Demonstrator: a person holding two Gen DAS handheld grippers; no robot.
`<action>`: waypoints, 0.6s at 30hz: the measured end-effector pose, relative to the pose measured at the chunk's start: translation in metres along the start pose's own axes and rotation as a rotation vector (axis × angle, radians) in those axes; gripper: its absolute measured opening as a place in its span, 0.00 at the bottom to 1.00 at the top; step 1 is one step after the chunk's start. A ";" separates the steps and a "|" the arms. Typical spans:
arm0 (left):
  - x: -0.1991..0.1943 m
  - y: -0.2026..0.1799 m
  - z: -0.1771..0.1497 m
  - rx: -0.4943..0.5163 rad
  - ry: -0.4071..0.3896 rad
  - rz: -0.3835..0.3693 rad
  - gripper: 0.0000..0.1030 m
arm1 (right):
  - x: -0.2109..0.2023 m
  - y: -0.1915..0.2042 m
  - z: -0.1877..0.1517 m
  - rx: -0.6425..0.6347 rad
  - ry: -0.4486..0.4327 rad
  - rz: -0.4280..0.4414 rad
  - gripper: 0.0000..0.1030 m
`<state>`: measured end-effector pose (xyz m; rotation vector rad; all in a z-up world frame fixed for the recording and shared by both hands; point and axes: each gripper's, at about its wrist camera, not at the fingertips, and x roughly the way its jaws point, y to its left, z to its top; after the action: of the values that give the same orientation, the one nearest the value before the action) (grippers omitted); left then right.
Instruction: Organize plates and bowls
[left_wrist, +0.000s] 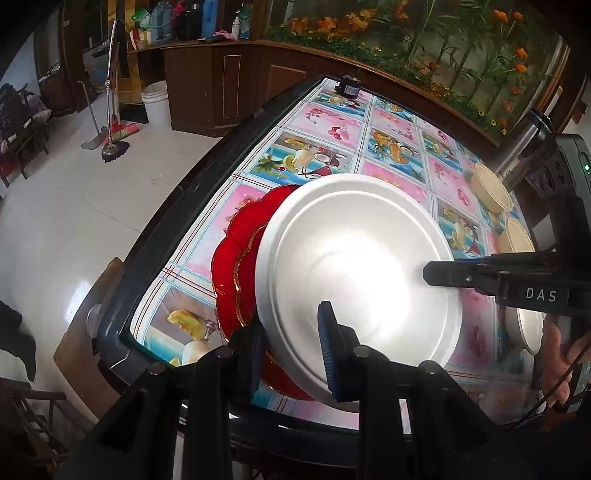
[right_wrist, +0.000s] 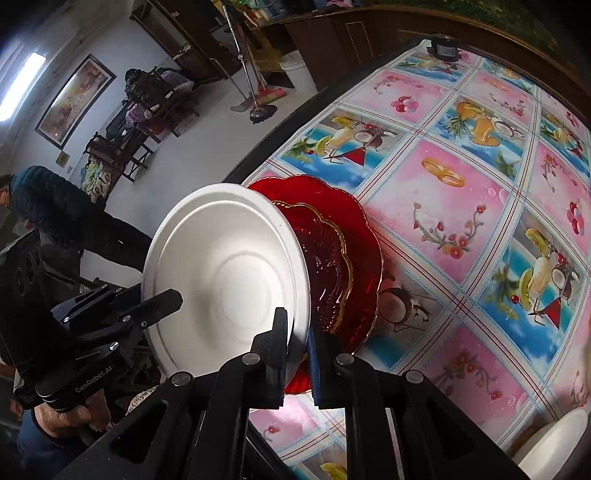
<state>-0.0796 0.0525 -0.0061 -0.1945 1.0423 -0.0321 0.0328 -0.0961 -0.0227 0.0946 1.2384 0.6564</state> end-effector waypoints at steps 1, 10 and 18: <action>0.004 0.001 0.001 0.000 0.007 -0.002 0.24 | 0.002 -0.001 0.001 0.005 0.001 0.000 0.11; 0.030 0.011 0.010 -0.004 0.046 0.000 0.24 | 0.023 -0.007 0.011 0.037 0.015 -0.031 0.11; 0.044 0.009 0.012 0.010 0.070 -0.010 0.24 | 0.031 -0.014 0.013 0.066 0.038 -0.048 0.11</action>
<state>-0.0476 0.0576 -0.0391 -0.1906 1.1107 -0.0539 0.0555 -0.0876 -0.0503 0.1074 1.2956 0.5781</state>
